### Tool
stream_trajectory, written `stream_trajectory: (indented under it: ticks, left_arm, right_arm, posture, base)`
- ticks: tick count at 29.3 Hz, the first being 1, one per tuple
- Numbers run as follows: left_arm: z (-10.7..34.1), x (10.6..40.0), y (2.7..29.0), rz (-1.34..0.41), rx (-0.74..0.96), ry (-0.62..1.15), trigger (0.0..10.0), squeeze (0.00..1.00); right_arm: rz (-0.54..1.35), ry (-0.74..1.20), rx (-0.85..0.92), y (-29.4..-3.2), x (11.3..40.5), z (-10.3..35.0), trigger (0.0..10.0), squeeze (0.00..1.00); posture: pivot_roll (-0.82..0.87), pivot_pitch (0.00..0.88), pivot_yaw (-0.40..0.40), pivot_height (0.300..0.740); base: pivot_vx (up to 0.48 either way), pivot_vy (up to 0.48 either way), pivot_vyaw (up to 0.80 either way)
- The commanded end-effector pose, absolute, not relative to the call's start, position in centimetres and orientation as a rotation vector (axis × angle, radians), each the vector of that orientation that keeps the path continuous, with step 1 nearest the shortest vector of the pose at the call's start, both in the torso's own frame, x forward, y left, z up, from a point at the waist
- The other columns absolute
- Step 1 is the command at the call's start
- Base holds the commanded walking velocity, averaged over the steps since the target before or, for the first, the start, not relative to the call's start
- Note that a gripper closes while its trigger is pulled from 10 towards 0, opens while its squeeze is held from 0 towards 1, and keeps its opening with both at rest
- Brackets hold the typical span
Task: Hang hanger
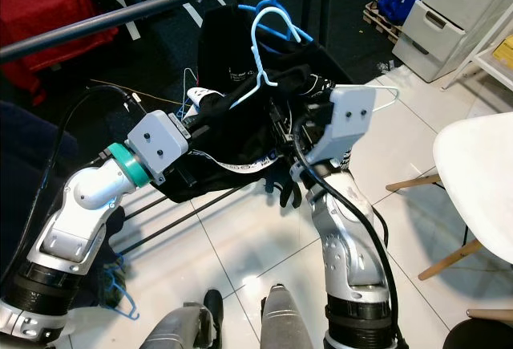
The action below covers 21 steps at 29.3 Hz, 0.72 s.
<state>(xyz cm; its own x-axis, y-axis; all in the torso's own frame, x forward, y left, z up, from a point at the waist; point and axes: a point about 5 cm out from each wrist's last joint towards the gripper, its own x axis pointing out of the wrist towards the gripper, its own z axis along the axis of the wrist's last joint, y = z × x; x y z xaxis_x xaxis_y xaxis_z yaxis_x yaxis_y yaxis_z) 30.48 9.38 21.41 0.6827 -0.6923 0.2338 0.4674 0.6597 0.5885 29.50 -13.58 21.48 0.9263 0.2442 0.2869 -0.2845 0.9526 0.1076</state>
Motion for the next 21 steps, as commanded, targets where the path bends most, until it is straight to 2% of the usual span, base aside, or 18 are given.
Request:
stream_trajectory:
  ticks: [1,6,7,11,21]
  left_arm:
    - [21.4,30.1,9.1,-0.695,0.518,-0.477,10.0,0.0]
    - [21.4,30.4,9.2,-0.685,0.519,-0.465,10.0,0.0]
    - [21.4,30.5,9.3,-0.679,0.521,-0.462,10.0,0.0]
    - [21.1,30.9,9.9,-0.653,0.551,-0.437,10.0,0.0]
    - [20.7,32.0,10.7,-0.594,0.61,-0.407,10.0,0.0]
  right_arm:
    - [0.235,-0.28,0.124,-13.6,29.7,21.5,10.0,0.0]
    - [0.089,-0.285,0.09,-15.0,30.5,21.9,10.0,0.0]
    - [0.063,-0.285,0.084,-15.4,30.6,21.8,0.2,0.0]
    - [0.016,-0.307,0.082,-16.2,30.5,22.1,0.0,0.0]
    - [-0.005,-0.351,0.103,-16.1,30.3,22.9,0.0,0.0]
  posture:
    - [-0.28,0.158,0.119,0.74]
    - [-0.28,0.163,0.122,0.74]
    - [-0.28,0.165,0.122,0.74]
    - [-0.28,0.169,0.123,0.74]
    - [-0.29,0.17,0.126,0.74]
  base:
    - [0.0,0.0,0.0]
    - [0.0,0.0,0.0]
    - [0.0,0.0,0.0]
    - [0.0,0.0,0.0]
    - [0.0,0.0,0.0]
